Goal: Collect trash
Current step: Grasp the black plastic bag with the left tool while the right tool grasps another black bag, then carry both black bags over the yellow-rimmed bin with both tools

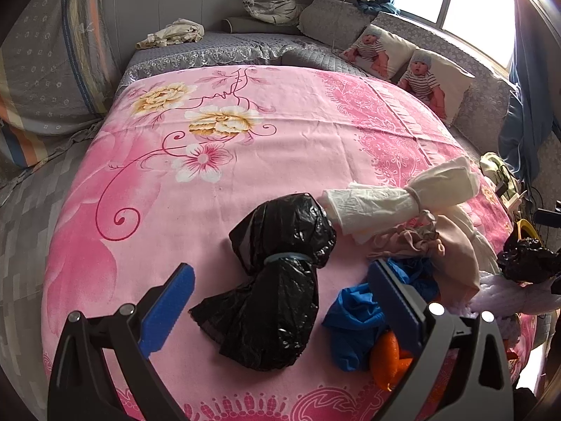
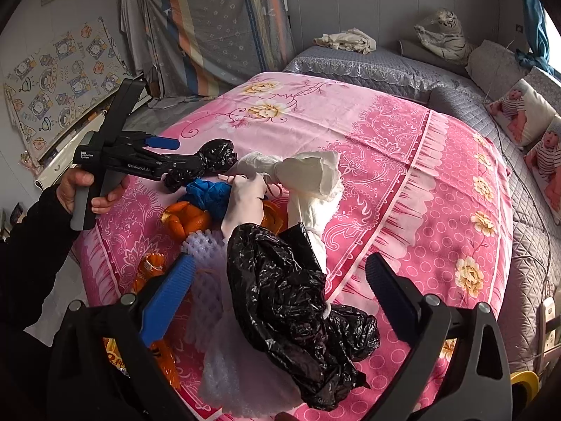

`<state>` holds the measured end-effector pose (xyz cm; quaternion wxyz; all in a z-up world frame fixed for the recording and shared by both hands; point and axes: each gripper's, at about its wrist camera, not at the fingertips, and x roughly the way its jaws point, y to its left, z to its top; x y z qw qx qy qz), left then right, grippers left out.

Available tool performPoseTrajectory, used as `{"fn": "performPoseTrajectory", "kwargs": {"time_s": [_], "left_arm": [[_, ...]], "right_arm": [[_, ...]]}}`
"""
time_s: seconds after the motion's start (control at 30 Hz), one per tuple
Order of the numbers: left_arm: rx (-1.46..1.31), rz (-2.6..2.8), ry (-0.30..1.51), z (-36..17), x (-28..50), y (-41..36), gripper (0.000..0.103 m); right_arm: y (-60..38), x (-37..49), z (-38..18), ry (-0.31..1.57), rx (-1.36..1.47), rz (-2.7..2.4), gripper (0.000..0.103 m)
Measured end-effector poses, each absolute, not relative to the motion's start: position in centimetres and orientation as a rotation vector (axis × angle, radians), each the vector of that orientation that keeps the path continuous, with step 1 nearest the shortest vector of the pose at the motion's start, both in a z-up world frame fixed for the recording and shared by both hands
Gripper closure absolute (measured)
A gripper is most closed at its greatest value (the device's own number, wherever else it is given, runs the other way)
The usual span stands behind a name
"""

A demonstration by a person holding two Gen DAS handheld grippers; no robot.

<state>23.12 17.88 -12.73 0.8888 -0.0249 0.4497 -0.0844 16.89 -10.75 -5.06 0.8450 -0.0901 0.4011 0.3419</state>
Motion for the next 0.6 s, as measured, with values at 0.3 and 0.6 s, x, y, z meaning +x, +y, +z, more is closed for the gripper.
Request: {"fn": "performPoseTrajectory", "kwargs": {"time_s": [0.3,0.6], "left_arm": [[-0.037,-0.176,0.961,-14.1,24.5,17.4,0.008],[-0.040,-0.194,1.005,-15.1,26.1,16.7,0.038]], "right_arm": [[-10.8,18.2,-7.1,0.930,-0.149,0.734,0.026],[-11.6,19.1,-8.0,0.988,-0.050,0.770,0.043]]}}
